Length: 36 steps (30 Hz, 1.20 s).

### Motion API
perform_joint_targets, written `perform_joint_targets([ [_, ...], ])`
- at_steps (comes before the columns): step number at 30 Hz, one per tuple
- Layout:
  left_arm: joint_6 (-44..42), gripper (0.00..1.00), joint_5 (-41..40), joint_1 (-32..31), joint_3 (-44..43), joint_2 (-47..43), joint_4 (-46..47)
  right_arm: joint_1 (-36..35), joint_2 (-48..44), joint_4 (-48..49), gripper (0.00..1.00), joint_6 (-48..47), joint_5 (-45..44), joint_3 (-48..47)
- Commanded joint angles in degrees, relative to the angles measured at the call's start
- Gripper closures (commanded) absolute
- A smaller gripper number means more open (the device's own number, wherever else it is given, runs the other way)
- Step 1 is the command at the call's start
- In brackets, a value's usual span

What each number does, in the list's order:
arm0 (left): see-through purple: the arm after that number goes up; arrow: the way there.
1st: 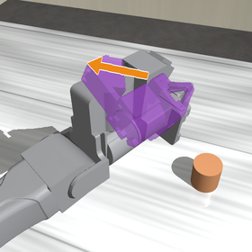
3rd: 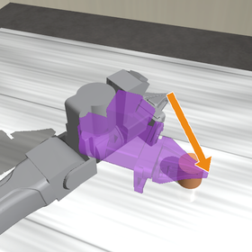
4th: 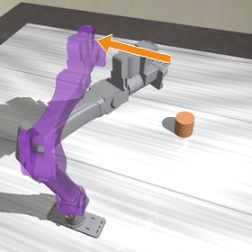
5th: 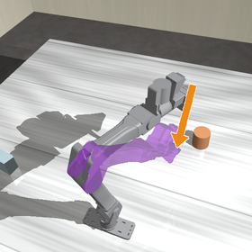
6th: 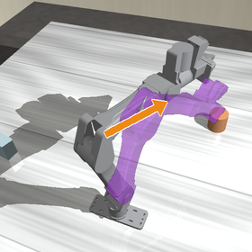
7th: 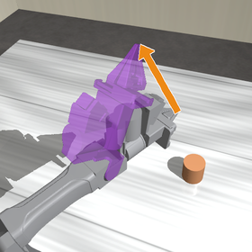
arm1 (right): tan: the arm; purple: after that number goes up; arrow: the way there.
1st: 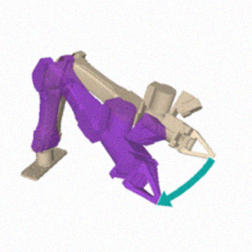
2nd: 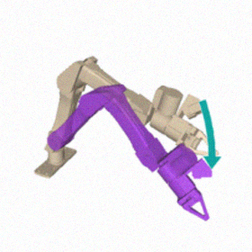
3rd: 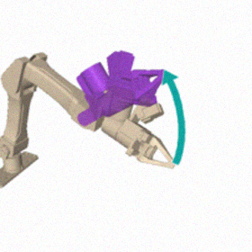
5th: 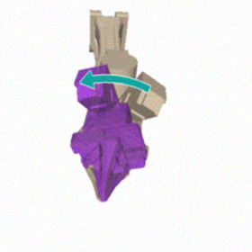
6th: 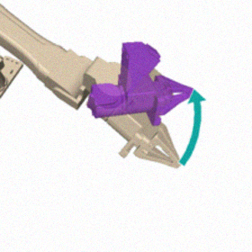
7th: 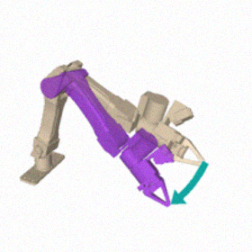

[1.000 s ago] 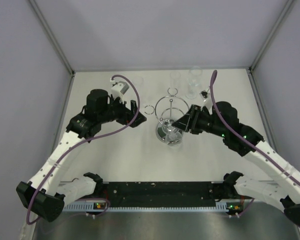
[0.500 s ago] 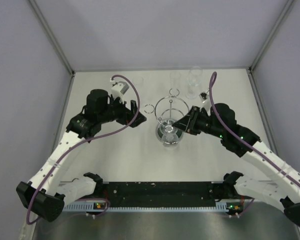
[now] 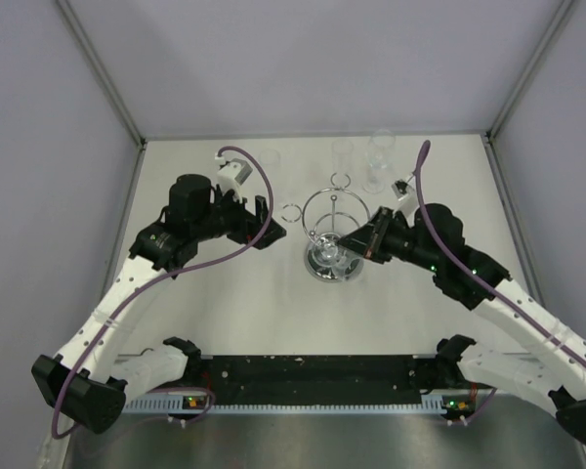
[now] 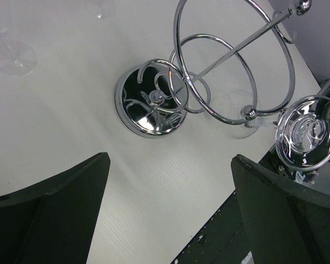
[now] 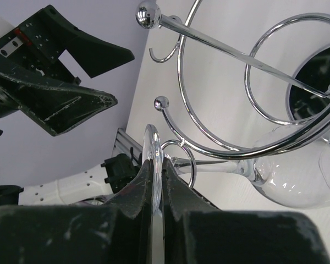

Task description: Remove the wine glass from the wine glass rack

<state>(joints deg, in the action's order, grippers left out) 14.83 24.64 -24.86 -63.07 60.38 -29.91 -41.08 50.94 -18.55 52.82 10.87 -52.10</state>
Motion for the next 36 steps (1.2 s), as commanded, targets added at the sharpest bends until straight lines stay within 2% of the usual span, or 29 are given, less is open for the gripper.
perform_joint_targets([
  [1,-0.9,0.02,0.5,0.1,0.3,-0.4,3.3,0.3,-2.2,4.2,1.00,1.2,-0.2,0.8],
  [18,-0.9,0.02,0.1,0.0,0.5,0.2,3.4,0.3,-4.9,13.1,1.00,5.4,6.8,5.0],
  [29,-0.1,0.02,1.7,0.0,0.0,0.3,4.2,0.3,-8.7,11.3,1.00,4.1,7.2,4.9],
  [36,2.5,0.02,5.5,0.0,-0.7,0.4,5.1,0.3,-9.4,13.1,1.00,3.5,11.9,5.2],
])
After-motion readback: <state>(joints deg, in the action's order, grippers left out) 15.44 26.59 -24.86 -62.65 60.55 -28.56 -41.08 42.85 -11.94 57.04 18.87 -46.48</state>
